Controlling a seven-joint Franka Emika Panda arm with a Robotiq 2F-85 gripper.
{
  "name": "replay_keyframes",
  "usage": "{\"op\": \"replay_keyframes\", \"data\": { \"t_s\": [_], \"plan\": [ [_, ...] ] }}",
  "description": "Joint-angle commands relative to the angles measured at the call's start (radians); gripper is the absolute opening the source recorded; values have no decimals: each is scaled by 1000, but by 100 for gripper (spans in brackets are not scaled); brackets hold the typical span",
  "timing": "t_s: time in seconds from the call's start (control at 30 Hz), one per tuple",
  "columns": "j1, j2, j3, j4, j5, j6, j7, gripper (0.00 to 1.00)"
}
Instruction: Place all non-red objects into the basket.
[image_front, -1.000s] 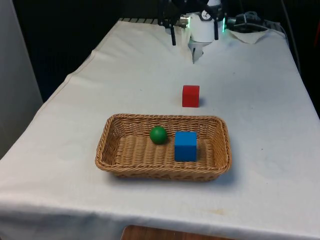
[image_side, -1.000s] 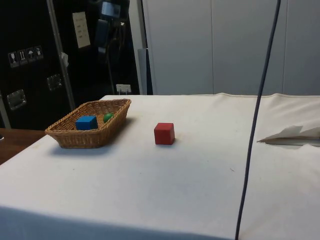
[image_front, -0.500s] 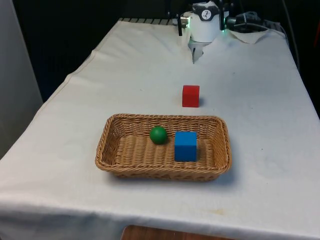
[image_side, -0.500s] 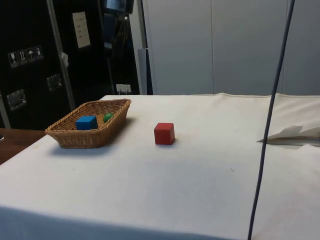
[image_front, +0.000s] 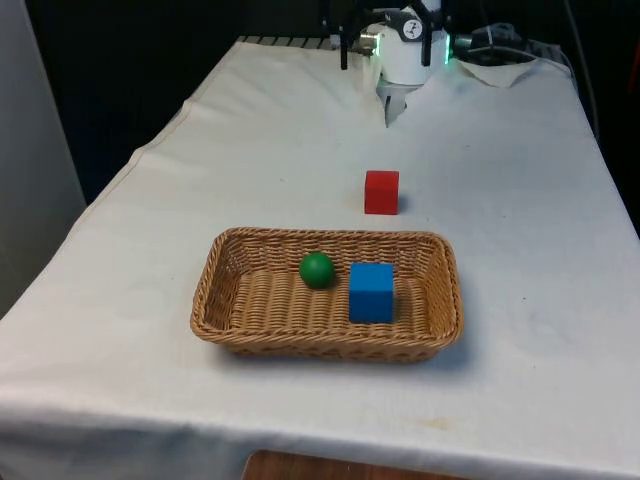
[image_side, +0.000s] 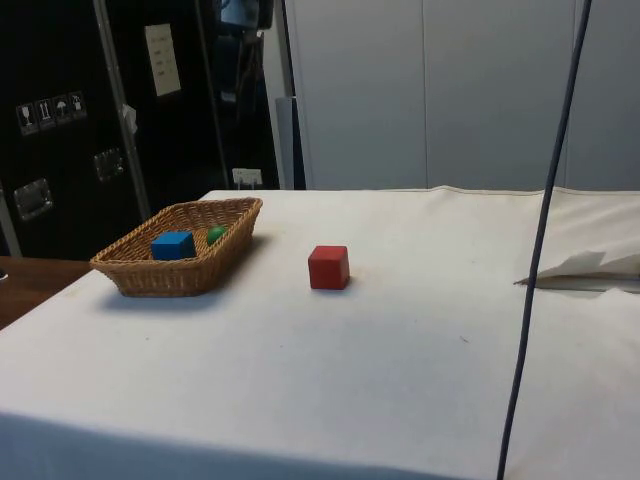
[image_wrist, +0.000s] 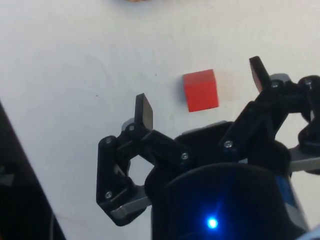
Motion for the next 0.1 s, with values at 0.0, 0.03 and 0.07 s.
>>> {"op": "replay_keyframes", "data": {
  "t_s": [0.0, 0.03, 0.07],
  "plan": [
    [1, 2, -4, 1, -21, 2, 18, 100],
    [0, 1, -2, 0, -21, 1, 20, 100],
    [-1, 1, 0, 0, -7, 0, 6, 100]
  ]
}}
